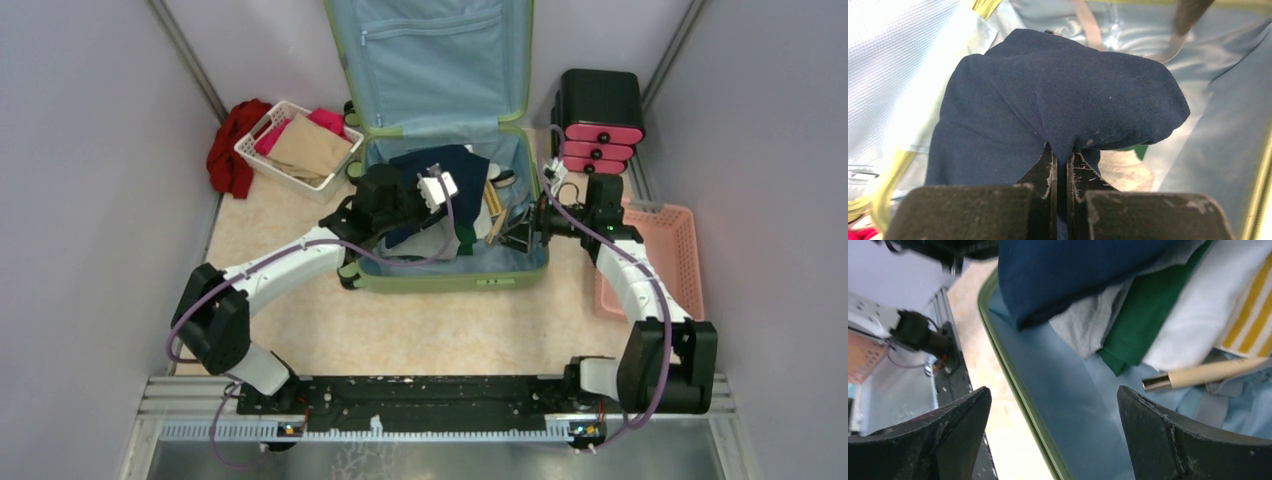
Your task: Open, take out, and arrange the luggage
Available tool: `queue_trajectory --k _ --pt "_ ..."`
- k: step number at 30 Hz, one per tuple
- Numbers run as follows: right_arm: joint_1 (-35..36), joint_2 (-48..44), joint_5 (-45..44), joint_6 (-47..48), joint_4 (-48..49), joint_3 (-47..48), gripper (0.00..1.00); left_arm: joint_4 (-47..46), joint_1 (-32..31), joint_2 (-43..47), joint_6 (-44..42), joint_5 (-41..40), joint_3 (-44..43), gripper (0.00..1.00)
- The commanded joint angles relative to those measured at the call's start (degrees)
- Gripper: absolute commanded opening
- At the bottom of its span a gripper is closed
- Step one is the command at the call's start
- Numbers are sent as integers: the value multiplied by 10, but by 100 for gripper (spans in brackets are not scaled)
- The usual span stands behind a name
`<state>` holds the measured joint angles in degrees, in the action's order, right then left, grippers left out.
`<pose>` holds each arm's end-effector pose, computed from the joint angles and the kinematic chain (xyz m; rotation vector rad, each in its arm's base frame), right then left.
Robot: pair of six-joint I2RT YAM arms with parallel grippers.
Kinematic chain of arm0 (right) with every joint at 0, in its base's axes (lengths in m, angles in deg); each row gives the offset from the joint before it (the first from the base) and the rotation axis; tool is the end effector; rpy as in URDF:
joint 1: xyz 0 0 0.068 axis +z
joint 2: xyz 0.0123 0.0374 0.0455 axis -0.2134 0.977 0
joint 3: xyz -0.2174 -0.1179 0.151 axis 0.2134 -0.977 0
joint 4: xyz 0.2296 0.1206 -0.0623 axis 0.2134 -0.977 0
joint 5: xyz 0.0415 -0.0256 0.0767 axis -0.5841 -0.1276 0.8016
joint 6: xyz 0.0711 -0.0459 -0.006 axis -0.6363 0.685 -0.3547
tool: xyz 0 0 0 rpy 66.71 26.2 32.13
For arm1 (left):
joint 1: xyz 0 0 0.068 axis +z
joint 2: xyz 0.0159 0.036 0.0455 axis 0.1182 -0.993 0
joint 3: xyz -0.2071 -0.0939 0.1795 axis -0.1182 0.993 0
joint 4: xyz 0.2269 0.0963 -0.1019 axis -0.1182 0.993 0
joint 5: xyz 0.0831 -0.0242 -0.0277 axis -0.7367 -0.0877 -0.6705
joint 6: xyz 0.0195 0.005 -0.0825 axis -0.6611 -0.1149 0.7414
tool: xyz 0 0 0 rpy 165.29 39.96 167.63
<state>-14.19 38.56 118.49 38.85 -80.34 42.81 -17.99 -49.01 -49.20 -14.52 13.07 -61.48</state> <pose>0.2661 0.0589 0.2691 -0.6823 1.8950 1.1429 0.2923 -0.2844 0.3011 1.2047 1.4515 -0.3375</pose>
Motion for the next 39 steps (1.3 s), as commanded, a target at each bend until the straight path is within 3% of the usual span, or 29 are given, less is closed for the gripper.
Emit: queue_trajectory --k 1,5,9,19,30,39 --pt "15 22 -40 -312 255 30 95 -51 4 14 113 85 -10 0" --pt "42 51 -171 -523 354 19 99 -86 9 12 165 109 7 0" --pt "64 92 -248 -576 295 49 99 -111 16 7 209 130 19 0" --pt "94 174 -212 -713 386 38 99 -149 24 2 257 175 46 0" --pt "127 219 -189 -794 419 44 99 -168 24 -5 280 205 66 0" --pt "111 194 -216 -764 414 39 70 -129 24 10 243 184 83 0"
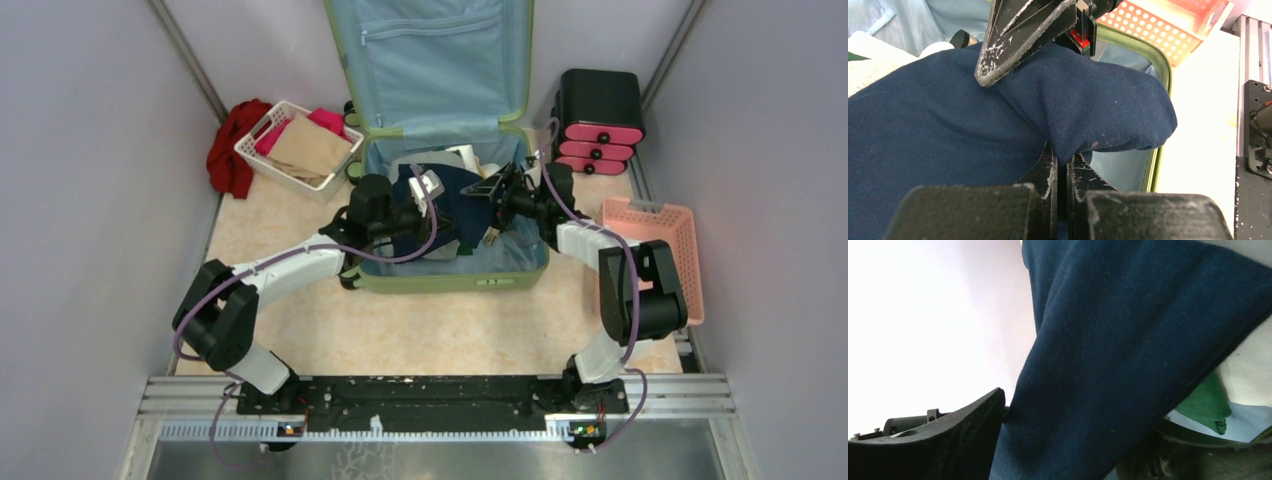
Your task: Open, take out, and arrange the luggage
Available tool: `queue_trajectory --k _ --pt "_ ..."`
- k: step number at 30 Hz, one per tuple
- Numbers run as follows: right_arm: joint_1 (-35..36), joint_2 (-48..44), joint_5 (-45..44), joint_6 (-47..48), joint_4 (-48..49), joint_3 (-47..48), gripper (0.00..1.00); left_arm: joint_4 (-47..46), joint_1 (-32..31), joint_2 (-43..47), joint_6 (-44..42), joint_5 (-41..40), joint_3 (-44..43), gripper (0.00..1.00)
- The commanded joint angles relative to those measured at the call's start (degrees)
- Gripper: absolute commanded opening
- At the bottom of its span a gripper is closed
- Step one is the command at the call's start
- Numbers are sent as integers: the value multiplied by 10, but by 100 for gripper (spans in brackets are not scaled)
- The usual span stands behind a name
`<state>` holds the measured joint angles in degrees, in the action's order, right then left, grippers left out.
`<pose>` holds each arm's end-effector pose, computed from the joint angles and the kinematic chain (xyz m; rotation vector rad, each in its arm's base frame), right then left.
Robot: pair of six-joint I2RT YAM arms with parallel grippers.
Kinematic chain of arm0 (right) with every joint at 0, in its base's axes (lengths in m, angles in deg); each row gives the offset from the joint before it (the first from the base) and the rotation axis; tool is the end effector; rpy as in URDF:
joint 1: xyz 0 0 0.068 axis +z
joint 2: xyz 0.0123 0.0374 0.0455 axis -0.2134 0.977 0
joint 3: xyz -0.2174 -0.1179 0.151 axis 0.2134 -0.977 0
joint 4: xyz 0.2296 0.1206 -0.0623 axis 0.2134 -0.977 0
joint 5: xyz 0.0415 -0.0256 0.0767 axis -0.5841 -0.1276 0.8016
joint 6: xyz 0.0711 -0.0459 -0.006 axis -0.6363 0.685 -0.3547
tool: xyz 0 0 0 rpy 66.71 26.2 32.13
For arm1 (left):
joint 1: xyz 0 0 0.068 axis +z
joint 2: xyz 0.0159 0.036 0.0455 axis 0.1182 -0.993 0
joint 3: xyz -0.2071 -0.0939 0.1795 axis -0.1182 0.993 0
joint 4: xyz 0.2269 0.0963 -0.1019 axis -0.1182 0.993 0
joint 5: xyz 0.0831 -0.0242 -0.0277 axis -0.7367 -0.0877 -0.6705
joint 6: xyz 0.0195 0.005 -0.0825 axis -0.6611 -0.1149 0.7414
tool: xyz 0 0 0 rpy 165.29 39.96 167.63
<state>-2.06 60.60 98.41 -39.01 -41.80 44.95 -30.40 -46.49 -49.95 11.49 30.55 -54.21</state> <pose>0.3622 0.1190 0.2223 0.5311 2.1456 1.6158 0.2831 -0.2812 0.2789 1.0095 1.5686 -0.8958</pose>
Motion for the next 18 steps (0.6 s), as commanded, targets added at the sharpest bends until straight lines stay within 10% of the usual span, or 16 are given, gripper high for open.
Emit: queue_trajectory --k 1,10,18 --pt "-14 -32 -18 16 28 14 66 -2 -1 20 -22 4 13 0" --pt "-21 -68 -29 55 22 6 0 10 0 21 -33 13 16 0" --pt "-29 -108 -65 236 -115 51 0 26 0 65 -15 44 36 74"
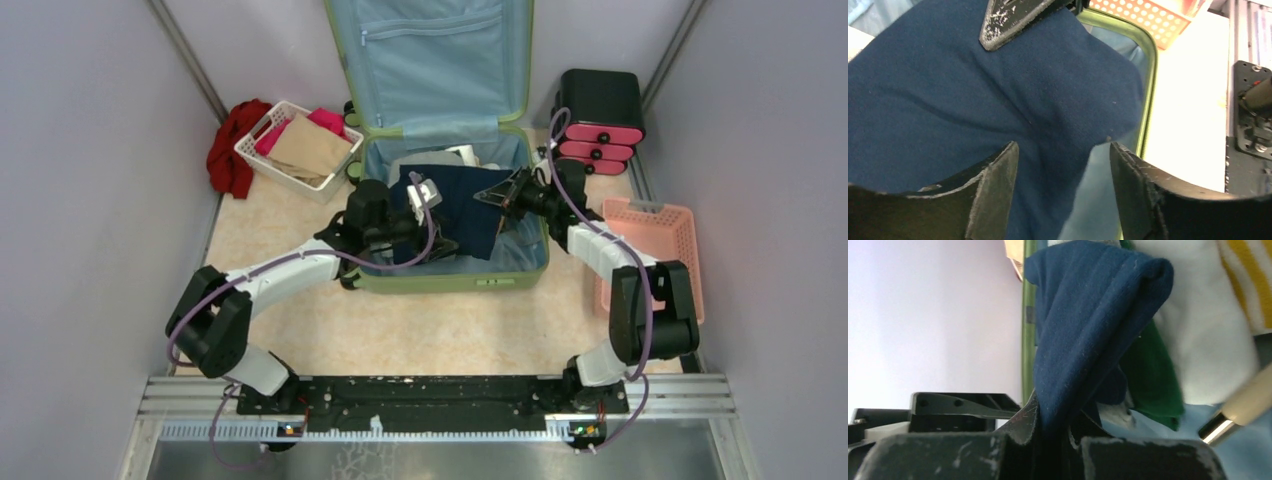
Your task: Open, take out, and arrange the luggage
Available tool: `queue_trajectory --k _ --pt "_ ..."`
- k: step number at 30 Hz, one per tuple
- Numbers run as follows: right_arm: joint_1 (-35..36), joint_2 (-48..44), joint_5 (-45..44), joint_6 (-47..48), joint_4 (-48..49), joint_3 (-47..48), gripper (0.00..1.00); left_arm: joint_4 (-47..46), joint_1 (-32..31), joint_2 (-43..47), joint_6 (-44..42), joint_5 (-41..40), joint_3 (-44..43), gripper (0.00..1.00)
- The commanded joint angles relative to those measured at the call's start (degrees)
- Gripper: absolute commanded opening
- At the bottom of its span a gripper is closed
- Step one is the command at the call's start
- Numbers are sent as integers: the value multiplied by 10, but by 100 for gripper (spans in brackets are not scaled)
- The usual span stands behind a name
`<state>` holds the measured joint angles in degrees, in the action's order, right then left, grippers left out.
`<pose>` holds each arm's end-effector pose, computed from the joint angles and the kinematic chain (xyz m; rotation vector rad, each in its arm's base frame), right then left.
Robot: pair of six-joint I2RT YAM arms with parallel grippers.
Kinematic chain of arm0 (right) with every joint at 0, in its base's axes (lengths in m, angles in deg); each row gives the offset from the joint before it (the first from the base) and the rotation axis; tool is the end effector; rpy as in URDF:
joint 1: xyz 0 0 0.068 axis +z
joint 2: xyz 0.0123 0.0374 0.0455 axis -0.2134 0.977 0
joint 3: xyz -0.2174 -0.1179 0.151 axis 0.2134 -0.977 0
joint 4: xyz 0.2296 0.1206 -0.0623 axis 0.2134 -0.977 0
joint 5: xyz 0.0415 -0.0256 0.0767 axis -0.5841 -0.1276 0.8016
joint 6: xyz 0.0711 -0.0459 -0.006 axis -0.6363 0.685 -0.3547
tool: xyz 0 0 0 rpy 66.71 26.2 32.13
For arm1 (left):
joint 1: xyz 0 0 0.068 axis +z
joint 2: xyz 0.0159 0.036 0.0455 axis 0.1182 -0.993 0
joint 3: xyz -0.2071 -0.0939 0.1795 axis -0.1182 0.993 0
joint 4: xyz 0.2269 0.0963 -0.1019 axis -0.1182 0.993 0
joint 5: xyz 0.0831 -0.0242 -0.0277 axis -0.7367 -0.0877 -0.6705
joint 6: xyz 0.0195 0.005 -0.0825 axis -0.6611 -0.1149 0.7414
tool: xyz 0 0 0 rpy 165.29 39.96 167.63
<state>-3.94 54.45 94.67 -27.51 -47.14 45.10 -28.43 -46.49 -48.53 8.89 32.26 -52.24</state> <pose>0.3528 0.1016 0.2485 0.3750 2.0774 1.4281 0.2738 -0.2761 0.2708 1.0706 1.5733 -0.8939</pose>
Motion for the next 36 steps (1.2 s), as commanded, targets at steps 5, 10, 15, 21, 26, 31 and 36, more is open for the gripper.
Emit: queue_trajectory --k 5,10,15,21,26,31,36 --pt "-43 -77 -49 260 -165 86 0 59 0 160 20 -1 46 91" --pt "-76 -95 -70 408 -307 136 0 156 2 268 -5 -59 58 99" --pt "-109 -131 -91 522 -398 175 0 246 3 349 -49 -136 79 99" --pt "-161 -174 -81 631 -491 229 0 248 4 420 -90 -202 165 99" --pt "-214 -181 -85 733 -593 317 0 246 4 432 -106 -224 199 99" --pt "-234 -193 -134 846 -669 378 0 251 4 426 -113 -225 200 99" --pt "-242 -213 -214 936 -719 416 0 253 4 427 -116 -226 203 99"
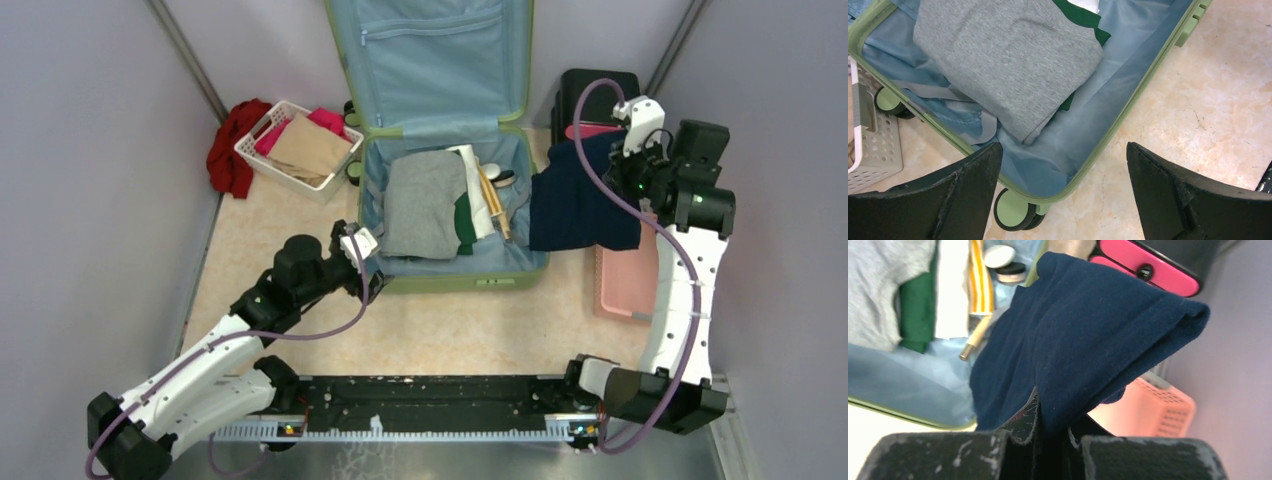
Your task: Open, take out, and arrange the luggage
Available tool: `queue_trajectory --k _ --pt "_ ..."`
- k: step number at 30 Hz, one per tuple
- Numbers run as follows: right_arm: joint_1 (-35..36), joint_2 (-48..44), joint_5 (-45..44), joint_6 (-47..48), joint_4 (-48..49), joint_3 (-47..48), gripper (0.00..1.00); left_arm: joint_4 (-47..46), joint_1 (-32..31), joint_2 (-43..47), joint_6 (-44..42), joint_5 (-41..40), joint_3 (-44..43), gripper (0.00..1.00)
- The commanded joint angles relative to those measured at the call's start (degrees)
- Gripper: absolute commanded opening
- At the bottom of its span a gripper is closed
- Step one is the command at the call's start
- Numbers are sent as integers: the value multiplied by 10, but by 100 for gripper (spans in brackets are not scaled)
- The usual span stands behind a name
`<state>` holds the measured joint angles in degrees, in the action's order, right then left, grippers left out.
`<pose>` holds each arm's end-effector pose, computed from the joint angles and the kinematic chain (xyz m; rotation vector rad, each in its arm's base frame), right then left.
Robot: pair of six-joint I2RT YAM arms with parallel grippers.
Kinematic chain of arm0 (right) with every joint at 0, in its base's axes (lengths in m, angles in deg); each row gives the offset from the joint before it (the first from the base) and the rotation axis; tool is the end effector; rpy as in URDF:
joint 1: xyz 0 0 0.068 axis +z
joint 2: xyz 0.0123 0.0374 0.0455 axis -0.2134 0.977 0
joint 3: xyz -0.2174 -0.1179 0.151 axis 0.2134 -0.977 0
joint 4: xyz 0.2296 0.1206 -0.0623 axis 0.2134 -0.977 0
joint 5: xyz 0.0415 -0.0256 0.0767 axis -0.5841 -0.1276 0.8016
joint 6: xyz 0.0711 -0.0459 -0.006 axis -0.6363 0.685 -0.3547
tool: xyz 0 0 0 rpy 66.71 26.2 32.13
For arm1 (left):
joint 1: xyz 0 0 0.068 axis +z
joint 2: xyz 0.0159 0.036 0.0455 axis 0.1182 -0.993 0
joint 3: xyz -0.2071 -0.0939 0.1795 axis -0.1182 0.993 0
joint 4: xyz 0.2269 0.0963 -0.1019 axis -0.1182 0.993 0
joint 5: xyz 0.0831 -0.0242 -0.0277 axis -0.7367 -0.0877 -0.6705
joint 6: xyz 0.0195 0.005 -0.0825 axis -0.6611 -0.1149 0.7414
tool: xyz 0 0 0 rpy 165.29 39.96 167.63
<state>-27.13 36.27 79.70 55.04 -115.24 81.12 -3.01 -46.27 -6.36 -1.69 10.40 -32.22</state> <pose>0.2562 -0.0337 0.4298 -0.4268 2.0491 0.0823 0.1642 -0.1493 0.2793 0.9848 1.6488 -0.4121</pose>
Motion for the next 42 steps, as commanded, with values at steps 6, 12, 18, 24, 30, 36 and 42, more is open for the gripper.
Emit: queue_trajectory --k 6,12,18,24,30,36,42 --pt "-40 -35 -105 185 -103 122 0 -2 2 4 -14 -8 6 99" --pt "-57 -50 -136 237 -136 138 0 -1 2 0 -16 -11 7 99" --pt "-59 -66 -163 257 -140 125 0 -1 3 -6 -17 -9 7 99" --pt "-59 -66 -188 298 -173 134 0 0 3 -5 -19 -12 10 99" --pt "-59 -103 -221 354 -210 111 0 -1 3 -7 -21 -10 10 99" --pt "-59 -132 -257 392 -240 127 0 -4 3 -8 -21 -6 12 99" --pt "-59 -157 -292 436 -311 173 0 -6 3 -14 -23 -2 13 99"
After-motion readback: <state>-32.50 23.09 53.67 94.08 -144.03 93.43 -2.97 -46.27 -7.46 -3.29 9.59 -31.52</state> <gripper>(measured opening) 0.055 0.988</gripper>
